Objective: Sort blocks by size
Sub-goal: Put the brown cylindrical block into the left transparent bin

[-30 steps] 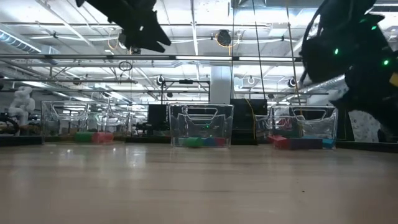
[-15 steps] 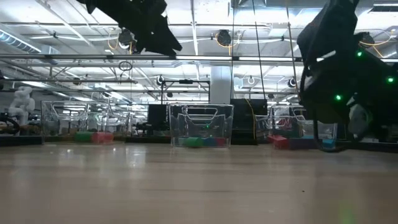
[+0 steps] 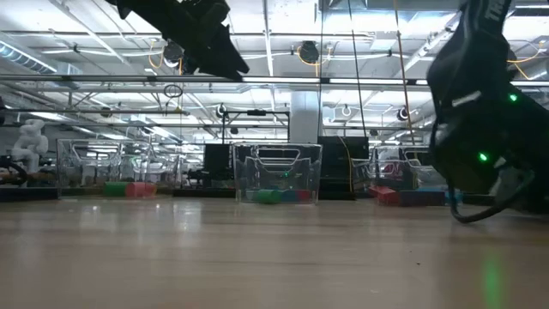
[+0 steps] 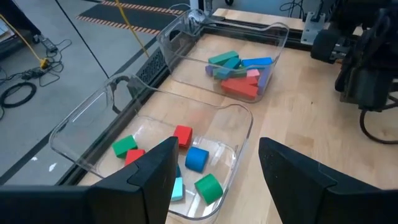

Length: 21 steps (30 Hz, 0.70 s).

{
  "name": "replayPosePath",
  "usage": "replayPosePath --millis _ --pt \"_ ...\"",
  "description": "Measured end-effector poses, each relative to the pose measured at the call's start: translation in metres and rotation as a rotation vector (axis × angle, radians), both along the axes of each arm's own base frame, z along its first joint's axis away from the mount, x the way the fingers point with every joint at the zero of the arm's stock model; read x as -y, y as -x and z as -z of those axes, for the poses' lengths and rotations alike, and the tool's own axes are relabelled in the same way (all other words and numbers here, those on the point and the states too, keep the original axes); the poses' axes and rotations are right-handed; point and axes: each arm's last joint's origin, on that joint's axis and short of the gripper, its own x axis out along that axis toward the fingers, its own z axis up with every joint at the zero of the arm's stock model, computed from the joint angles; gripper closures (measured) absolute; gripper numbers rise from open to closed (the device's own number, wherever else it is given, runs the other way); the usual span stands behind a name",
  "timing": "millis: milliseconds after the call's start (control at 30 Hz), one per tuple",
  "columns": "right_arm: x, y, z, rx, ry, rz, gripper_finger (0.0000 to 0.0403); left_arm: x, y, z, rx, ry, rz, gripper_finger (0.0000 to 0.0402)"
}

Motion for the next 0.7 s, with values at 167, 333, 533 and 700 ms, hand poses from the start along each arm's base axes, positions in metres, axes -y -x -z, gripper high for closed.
replayPosePath --millis 167,333,533,700 --pt "-0.0002 0.009 0.0069 0.0 -0.028 0.027 0.0073 0.0001 0.0005 0.0009 -0.009 0.005 -0.002 0.0175" --pt "-0.0004 0.0084 0.0062 -0.001 -0.034 0.023 0.0084 0.0001 0.0003 0.0006 -0.005 0.004 -0.002 0.0175" --pt "0.0004 0.0087 0.0057 -0.007 -0.007 0.013 0.0141 0.0 0.0002 0.0004 -0.004 0.002 -0.001 0.0175" --pt "0.0012 0.008 0.0054 -0.006 0.048 0.014 0.0141 0.0 0.0002 0.0004 -0.005 0.0 0.0 0.0175"
